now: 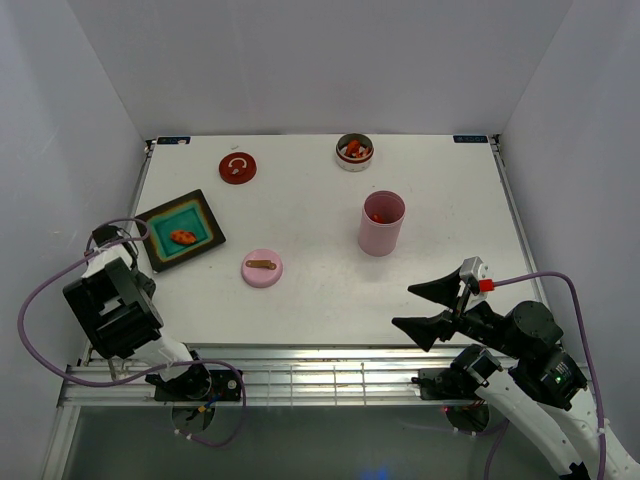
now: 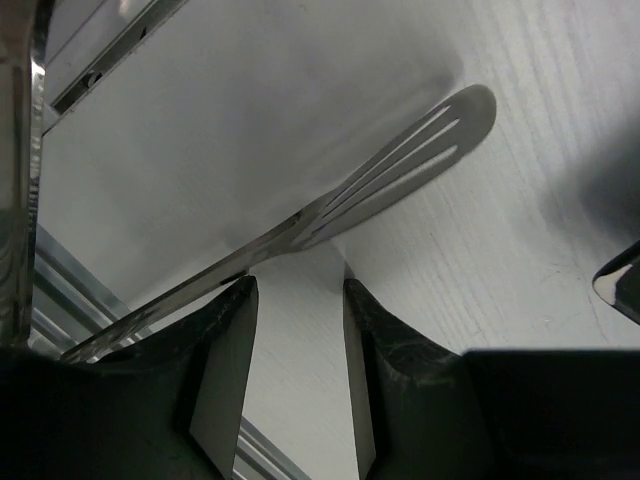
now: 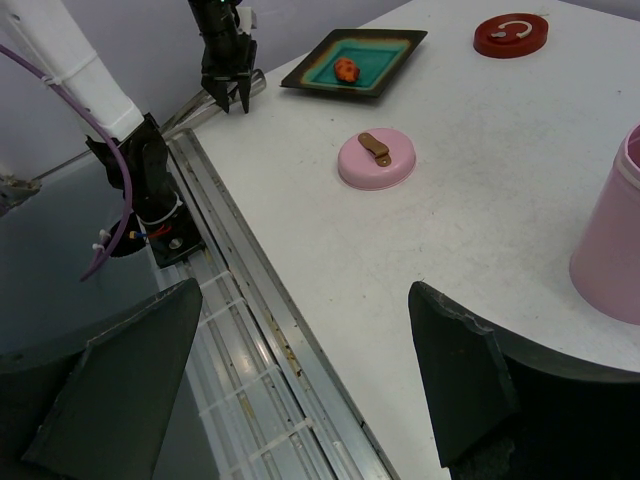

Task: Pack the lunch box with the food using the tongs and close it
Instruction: Pick up the clamp at the corner of the board.

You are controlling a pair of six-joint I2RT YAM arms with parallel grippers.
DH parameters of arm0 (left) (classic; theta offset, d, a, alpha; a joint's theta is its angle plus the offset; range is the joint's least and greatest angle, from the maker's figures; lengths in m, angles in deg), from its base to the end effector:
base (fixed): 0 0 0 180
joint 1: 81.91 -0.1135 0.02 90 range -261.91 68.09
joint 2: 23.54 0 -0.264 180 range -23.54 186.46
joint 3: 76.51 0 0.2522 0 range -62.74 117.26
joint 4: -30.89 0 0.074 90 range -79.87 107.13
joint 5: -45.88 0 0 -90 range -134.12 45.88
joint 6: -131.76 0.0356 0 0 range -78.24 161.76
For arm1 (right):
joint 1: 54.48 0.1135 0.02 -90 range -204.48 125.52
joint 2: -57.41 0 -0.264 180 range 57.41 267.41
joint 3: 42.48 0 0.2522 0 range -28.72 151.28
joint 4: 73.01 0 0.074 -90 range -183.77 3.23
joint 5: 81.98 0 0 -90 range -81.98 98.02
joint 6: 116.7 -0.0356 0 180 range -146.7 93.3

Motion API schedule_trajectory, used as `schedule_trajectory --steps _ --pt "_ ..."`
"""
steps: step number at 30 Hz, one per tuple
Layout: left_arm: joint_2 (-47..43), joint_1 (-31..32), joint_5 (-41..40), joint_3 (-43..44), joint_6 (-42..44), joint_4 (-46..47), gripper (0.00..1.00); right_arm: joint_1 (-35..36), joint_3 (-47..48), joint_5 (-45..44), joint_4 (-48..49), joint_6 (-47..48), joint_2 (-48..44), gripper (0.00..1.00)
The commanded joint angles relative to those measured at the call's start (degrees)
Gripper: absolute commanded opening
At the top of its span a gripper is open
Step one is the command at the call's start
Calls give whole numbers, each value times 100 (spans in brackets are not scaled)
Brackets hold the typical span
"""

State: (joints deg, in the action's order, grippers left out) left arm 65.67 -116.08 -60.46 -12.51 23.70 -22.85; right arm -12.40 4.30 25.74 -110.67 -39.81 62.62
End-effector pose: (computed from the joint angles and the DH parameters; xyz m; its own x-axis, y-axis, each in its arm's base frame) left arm 0.2139 0.1573 0.1639 -0.5911 -0.7608 -0.2678 -0.8066 0.5552 0.2031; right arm 0.0324 0.0439 0.3122 -0.1466 0.1587 -0.9764 -0.8527 0.4800 0.2061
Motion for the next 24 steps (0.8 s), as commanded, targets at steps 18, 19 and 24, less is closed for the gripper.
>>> schedule_trajectory --steps 18,19,24 --pt "-334 -28 1396 734 1240 -343 60 37 56 -40 210 -8 -134 90" --pt "-369 -28 1370 716 1374 -352 60 37 56 -57 210 -8 -135 90" --pt "-1001 261 247 381 2342 104 61 37 38 -66 245 -8 -100 90"
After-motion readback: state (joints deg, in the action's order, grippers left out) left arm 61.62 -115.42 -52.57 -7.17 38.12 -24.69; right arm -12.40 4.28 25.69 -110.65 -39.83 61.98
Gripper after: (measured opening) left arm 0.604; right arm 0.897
